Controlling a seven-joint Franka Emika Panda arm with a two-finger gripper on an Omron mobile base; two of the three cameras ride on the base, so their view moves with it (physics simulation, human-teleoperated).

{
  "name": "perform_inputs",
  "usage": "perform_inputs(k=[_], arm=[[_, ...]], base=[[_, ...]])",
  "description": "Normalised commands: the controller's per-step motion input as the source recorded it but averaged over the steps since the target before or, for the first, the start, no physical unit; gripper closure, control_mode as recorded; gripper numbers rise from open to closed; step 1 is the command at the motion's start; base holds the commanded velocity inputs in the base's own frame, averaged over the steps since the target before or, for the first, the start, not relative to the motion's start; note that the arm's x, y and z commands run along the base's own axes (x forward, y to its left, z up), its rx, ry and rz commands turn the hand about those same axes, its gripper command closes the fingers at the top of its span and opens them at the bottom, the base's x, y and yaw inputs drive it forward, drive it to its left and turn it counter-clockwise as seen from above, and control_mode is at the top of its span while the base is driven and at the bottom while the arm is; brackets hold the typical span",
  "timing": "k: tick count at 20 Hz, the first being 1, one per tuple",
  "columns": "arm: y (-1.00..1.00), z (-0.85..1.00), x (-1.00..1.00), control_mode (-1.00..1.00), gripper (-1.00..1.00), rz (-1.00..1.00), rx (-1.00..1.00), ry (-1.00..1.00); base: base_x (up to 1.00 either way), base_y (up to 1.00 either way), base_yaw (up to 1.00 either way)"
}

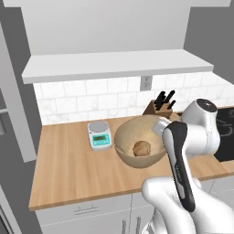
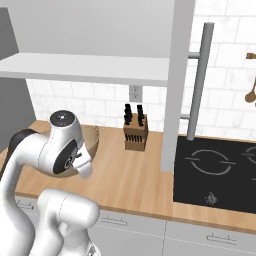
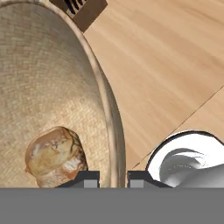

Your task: Open the cabinet, pick up the bread from the cabinet and place it in the basket. Then move the basket to the dining counter.

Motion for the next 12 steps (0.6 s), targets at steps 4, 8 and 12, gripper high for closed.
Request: perform_inputs(k=[4,8,12], arm=[[-0.20,0.81,-0.10,-1.00,1.00,-0.11,0.00,0.02],[-0.18,0.30,-0.50,-1.00,1.00,-0.07,0.00,0.01],[-0.01,0.00,-0.51,-1.00,1.00,-0.04,0.01,-0.03]], base=[[0.00,0.00,0.00],[0.00,0.00,0.00],[0.00,0.00,0.00]])
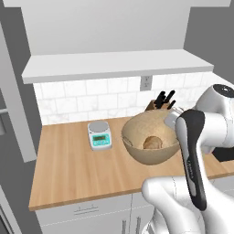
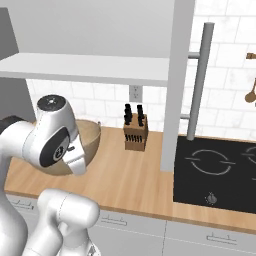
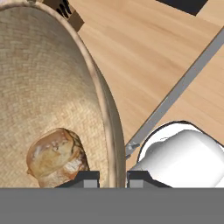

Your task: Open the cabinet, pick up the bread from the cabinet and place it in the basket. Then move the basket to the dining counter.

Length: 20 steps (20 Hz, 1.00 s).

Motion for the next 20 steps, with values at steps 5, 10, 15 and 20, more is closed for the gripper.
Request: perform_inputs(k=[5,10,15,20], arm=[[0.00,0.00,-0.01,-1.00,1.00,-0.01,0.01,0.00],[0.00,0.00,0.00,-1.00,1.00,0.00,0.00,0.00],[0.00,0.00,0.00,-1.00,1.00,0.00,0.00,0.00],[0.00,0.00,-0.12,1.00,1.00,0.00,0.00,0.00]], base=[[0.00,0.00,0.00],[0.00,0.00,0.00],[0.00,0.00,0.00],[-0.40,-0.02,0.00]])
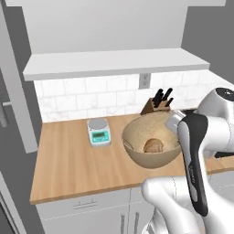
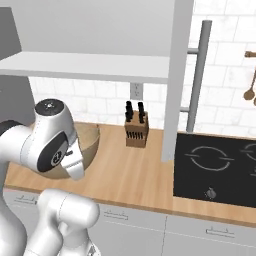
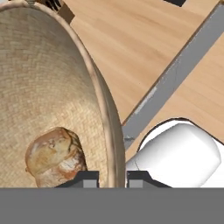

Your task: Open the cabinet, pick up the bread from the cabinet and place it in the basket. Then move the basket to the dining counter.

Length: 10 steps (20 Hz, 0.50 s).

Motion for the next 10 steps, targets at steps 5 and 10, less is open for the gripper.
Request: perform_inputs(k=[5,10], arm=[[0.00,0.00,0.00,1.00,1.00,0.00,0.00,0.00],[0.00,0.00,0.00,1.00,1.00,0.00,0.00,0.00]], base=[[-1.00,-0.08,0.00],[-1.00,-0.12,-0.01]])
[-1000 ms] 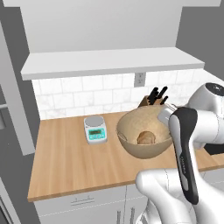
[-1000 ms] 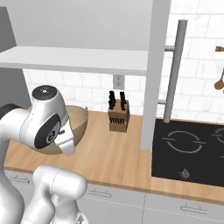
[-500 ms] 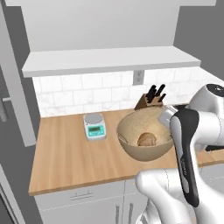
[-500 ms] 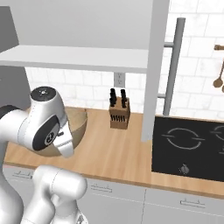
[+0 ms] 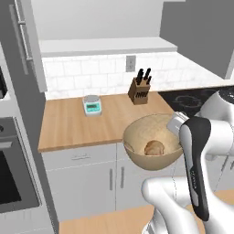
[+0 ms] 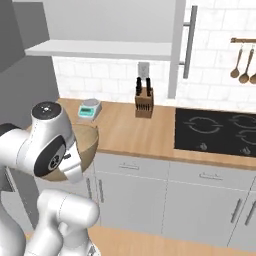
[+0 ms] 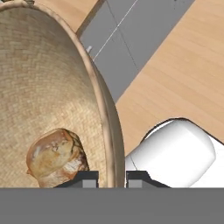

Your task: Open the cabinet, pick up the bread from the cabinet and place it in the basket. Then move the basket to the dining counter.

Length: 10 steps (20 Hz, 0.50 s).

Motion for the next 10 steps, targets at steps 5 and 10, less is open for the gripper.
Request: perform_inputs(k=[5,10], arm=[[0.00,0.00,0.00,1.00,1.00,0.00,0.00,0.00],[0.00,0.00,0.00,1.00,1.00,0.00,0.00,0.00]], base=[[-0.10,0.11,-0.67],[0.00,0.10,-0.88]])
